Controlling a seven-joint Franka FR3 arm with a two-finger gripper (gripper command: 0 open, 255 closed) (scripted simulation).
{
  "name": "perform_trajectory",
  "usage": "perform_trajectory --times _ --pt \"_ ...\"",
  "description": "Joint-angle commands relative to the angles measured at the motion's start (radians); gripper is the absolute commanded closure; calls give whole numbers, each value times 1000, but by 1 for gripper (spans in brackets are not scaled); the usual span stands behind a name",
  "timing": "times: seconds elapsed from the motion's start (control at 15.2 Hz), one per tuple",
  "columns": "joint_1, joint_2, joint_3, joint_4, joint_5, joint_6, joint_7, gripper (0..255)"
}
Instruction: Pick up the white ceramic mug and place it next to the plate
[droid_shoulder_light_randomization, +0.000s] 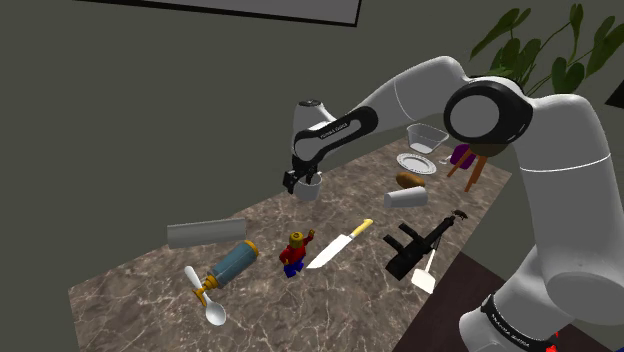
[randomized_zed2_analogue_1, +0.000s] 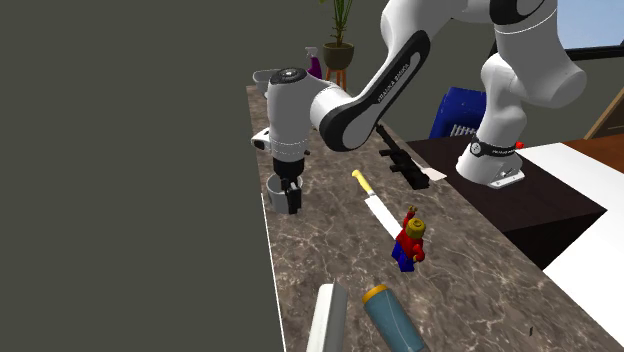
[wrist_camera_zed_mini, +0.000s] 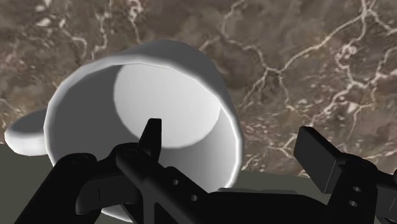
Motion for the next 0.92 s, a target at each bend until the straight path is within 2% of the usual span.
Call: perform_trajectory --times 0.0,0.26,0.33,0.86 --pt "0 1 0 -1 0 2 0 0" --pt "0 1 0 -1 0 2 0 0" --pt "0 1 0 -1 0 2 0 255" --pt "0 1 0 -1 0 2 0 255"
